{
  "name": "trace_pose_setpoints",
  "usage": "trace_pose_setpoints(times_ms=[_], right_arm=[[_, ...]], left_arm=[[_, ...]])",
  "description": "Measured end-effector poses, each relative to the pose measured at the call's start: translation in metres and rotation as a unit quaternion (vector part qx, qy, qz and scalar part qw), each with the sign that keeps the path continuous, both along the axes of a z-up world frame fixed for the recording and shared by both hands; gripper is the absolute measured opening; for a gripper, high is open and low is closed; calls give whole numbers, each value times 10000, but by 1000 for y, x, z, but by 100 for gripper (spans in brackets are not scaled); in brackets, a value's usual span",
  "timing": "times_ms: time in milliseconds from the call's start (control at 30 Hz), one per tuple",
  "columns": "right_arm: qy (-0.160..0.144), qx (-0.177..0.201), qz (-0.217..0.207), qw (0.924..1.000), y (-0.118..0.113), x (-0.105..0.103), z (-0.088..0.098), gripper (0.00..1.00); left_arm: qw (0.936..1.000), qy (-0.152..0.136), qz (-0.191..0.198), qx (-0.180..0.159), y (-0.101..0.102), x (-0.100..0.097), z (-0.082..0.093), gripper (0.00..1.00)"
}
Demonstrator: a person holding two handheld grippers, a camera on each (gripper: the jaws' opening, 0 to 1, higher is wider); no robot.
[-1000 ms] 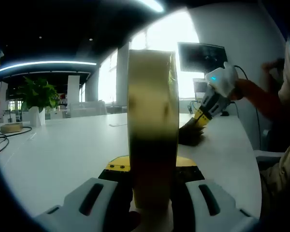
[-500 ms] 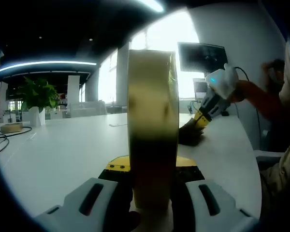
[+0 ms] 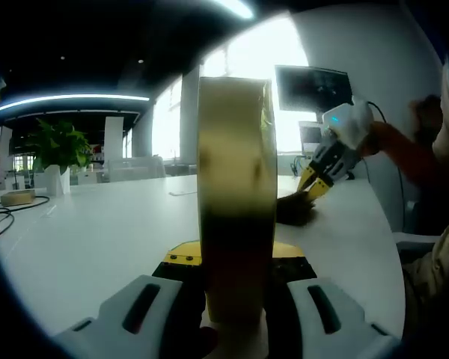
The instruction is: Extract single mask from mask box in order stack masks on table
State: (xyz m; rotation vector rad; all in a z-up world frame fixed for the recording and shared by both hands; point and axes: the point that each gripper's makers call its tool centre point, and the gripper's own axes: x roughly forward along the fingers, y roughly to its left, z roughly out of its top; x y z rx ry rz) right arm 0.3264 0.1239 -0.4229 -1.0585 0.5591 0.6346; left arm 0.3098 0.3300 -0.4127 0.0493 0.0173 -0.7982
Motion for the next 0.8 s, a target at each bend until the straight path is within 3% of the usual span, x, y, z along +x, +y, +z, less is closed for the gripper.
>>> trace_pose_setpoints(times_ms=[367,533,600,800], right_arm=[[-44,294,167,9994,7,-16,10,15],[7,687,198,9974,13,-21,13,14],[-118,807,198,9965,14,-20,18,12],[-152,822,148,9964,12,-20,19,12]], left_arm=[[10000,-3,2,3,0,0,0,20],[10000,-5,7,6,1,0,0,20],[10000,-6,9,8,0,0,0,20],[10000,-7,13,11,1,0,0,20]])
